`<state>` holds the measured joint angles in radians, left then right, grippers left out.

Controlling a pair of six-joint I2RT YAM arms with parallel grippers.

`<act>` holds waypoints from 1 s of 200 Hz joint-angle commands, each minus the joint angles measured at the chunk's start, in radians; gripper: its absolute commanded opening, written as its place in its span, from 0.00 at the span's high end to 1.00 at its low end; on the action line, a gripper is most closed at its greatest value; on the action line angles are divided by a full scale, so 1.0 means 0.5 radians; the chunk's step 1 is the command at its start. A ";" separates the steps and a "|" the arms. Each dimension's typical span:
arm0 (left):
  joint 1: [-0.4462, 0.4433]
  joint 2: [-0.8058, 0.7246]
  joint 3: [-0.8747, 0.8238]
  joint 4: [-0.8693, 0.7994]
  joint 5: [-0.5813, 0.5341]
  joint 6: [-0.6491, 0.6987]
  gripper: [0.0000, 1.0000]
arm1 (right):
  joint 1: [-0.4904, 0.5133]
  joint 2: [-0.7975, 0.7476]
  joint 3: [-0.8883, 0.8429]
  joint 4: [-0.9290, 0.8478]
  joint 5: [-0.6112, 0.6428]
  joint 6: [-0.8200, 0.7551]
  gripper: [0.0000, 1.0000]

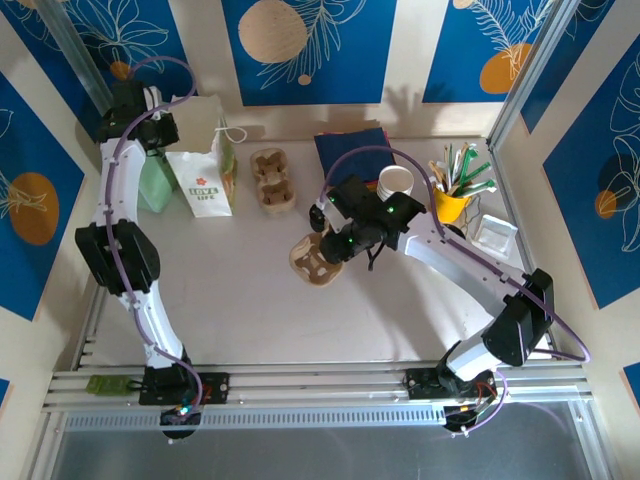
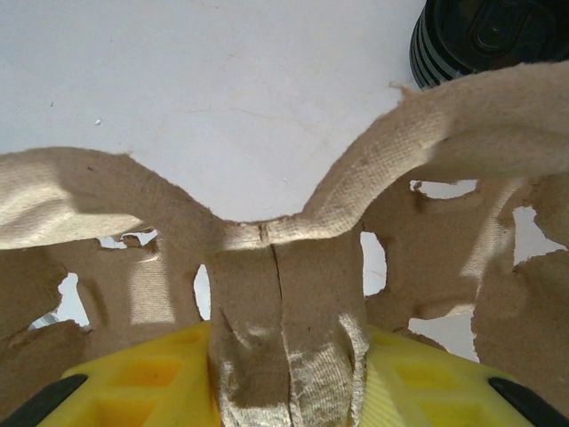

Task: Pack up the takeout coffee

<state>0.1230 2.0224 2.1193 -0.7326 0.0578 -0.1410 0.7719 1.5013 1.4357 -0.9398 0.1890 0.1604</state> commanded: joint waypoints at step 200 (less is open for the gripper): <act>-0.113 -1.845 -1.555 -0.431 0.228 -0.682 0.96 | 0.023 -0.294 -0.001 -0.182 -0.021 0.136 0.62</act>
<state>0.0864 1.1774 1.3853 -0.8768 0.1192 -0.4301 0.7776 1.3968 1.4261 -0.9936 0.1833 0.2119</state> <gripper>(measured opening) 0.054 0.381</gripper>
